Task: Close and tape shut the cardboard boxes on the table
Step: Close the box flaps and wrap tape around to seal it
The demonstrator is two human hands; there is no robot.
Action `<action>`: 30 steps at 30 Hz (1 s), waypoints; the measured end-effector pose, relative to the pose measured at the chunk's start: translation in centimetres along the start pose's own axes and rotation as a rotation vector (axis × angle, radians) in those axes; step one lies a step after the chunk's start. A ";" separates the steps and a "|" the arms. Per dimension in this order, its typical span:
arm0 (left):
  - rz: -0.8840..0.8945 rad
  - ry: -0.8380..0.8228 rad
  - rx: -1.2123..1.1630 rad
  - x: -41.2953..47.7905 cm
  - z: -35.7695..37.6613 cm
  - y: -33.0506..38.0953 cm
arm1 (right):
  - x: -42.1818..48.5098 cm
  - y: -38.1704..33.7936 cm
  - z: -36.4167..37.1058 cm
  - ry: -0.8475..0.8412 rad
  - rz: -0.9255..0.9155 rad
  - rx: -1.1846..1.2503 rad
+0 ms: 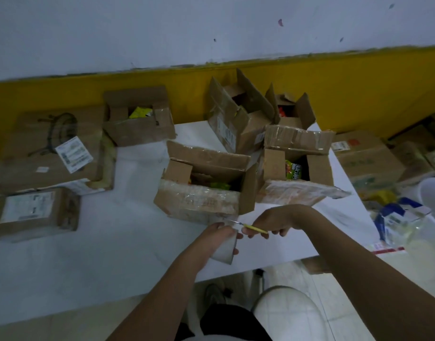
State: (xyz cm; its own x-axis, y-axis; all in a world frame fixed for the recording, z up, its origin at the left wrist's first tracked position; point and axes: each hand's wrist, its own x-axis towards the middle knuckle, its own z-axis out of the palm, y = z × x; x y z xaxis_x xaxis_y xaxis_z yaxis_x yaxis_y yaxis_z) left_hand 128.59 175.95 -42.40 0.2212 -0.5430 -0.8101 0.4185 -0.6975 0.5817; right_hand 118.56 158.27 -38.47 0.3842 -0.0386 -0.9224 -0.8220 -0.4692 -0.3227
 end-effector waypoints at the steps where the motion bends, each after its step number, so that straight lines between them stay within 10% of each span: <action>1: -0.009 0.003 0.023 -0.1 0.0 0.0 | 0.1 -0.2 -0.1 0.009 -0.021 -0.025; 11: 0.049 0.087 -0.034 -0.8 -0.6 -0.1 | 0.5 0.6 -0.1 0.262 -0.236 -0.189; 21: -0.043 0.205 -0.049 -2.3 -4.2 -3.2 | 4.6 1.0 6.3 0.219 -0.068 -0.365; 30: -0.038 0.360 -0.221 -4.1 -8.6 -6.9 | 11.6 -6.2 13.0 0.619 -0.085 -0.240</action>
State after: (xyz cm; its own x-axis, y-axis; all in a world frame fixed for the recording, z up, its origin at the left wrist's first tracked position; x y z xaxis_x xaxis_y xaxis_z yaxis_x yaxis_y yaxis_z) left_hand 132.33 187.00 -43.74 0.4791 -0.2930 -0.8274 0.6027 -0.5755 0.5528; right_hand 122.63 172.24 -49.89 0.6728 -0.4583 -0.5807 -0.6893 -0.6734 -0.2671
